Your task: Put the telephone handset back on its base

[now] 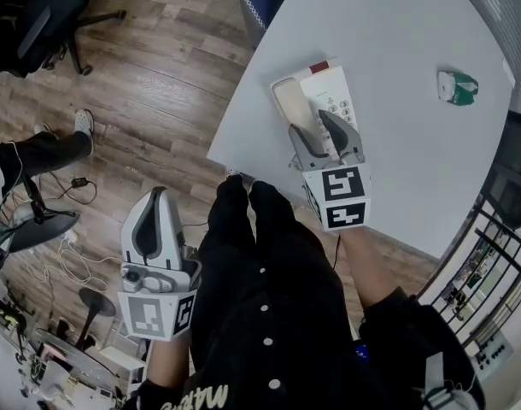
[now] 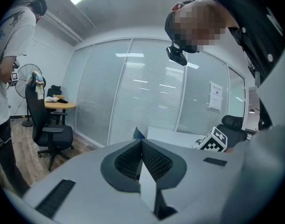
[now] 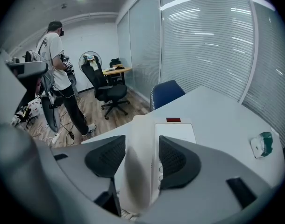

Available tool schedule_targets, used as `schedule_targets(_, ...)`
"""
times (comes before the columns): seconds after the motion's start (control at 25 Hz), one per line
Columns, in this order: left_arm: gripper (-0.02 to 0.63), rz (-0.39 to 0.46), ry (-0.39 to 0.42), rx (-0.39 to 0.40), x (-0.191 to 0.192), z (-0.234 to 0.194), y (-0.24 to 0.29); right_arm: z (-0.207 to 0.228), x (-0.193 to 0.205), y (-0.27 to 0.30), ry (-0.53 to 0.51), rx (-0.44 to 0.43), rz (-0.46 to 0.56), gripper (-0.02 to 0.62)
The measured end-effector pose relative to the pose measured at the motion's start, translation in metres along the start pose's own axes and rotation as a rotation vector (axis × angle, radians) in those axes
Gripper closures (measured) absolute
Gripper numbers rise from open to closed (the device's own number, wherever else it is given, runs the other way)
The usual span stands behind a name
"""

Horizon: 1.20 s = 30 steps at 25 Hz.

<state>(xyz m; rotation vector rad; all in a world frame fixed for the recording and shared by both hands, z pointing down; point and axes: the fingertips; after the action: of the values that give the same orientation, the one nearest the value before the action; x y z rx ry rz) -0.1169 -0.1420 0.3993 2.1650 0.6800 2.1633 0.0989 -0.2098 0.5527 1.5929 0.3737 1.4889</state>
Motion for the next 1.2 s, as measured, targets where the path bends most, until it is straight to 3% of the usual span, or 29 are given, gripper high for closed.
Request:
schedule_targets(0.12, 0.591, 0.029, 0.016, 0.012, -0.014, 0.004, 0.001, 0.001, -0.014, -0.016, 0.004, 0.005, 0.059, 0.405)
schedule_targets(0.24, 0.591, 0.057, 0.030, 0.023, -0.028, 0.008, 0.001, 0.006, -0.023, -0.034, -0.003, 0.015, 0.112, 0.505)
schedule_targets(0.44, 0.591, 0.099, 0.060, 0.054, -0.049, 0.015, 0.004, 0.006, -0.041, -0.066, 0.006, -0.019, 0.206, 0.554)
schedule_targets(0.8, 0.591, 0.156, 0.104, 0.099, -0.081, 0.033, 0.007, 0.018, -0.078, -0.137, 0.080, -0.052, 0.392, 0.561)
schedule_targets(1.2, 0.591, 0.272, 0.167, 0.141, -0.127, 0.049, 0.004, 0.039, -0.118, -0.216, 0.165, -0.027, 0.616, 0.565)
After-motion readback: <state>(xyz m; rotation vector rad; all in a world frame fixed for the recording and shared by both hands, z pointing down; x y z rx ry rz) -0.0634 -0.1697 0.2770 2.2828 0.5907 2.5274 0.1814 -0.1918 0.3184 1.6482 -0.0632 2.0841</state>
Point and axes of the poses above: the fingertips, and each gripper's own axes: y forward along the fingers, z to its right, x out of its underside, and after that the axes turned 9 degrees about y, right-handed
